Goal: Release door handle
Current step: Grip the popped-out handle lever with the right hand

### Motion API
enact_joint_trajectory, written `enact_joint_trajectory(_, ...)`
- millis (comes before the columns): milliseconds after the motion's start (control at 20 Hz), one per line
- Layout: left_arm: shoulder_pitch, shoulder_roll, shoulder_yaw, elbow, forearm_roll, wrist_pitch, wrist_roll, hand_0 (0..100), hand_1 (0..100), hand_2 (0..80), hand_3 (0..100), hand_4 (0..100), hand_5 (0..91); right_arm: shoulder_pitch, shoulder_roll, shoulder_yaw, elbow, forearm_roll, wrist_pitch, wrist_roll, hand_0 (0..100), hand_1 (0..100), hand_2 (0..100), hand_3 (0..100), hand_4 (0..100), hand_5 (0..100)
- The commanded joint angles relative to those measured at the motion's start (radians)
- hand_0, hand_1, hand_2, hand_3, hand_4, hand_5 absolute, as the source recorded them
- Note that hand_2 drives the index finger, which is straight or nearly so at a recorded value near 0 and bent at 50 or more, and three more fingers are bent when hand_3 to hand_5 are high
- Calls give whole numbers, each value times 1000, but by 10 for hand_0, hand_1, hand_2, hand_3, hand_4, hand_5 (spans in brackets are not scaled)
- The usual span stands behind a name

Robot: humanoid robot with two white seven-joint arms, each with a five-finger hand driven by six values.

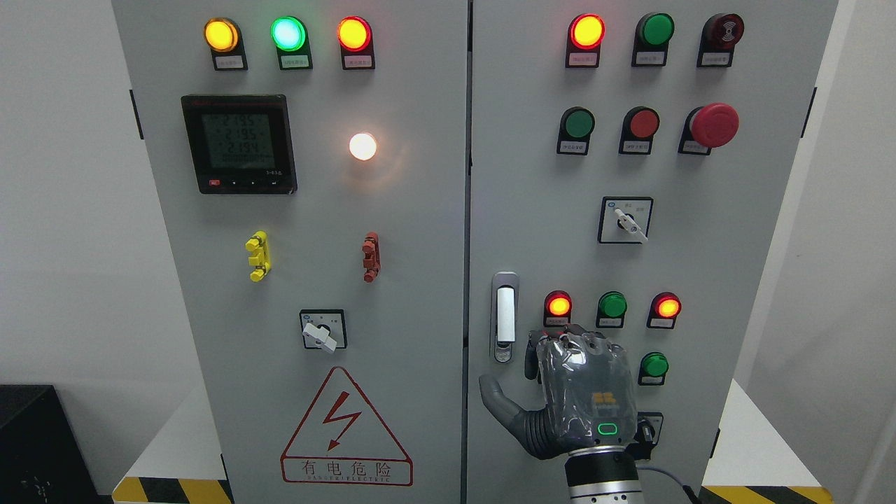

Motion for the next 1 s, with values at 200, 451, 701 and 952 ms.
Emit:
enact_joint_trajectory(200,0,0,0,0,0,1,-1,0,0,44,100,3,0,-42,1,-4,28,-3,6,27,119,476,754,950,751,689)
enact_joint_trajectory(451,0,0,0,0,0,1,-1,0,0,44,99,3,0,-52,1,-7,41,-3,6,24,121,473,753,948,750,688)
enact_joint_trajectory(701,0,0,0,0,0,1,-1,0,0,44,98,2,0,-63,1,-9,49,-4,10,24,137,459,754,948,749,688)
enact_joint_trajectory(952,0,0,0,0,0,1,-1,0,0,44,95,1,0,-77,1,-9,61,-9,27,25,145,456,752,947,749,686)
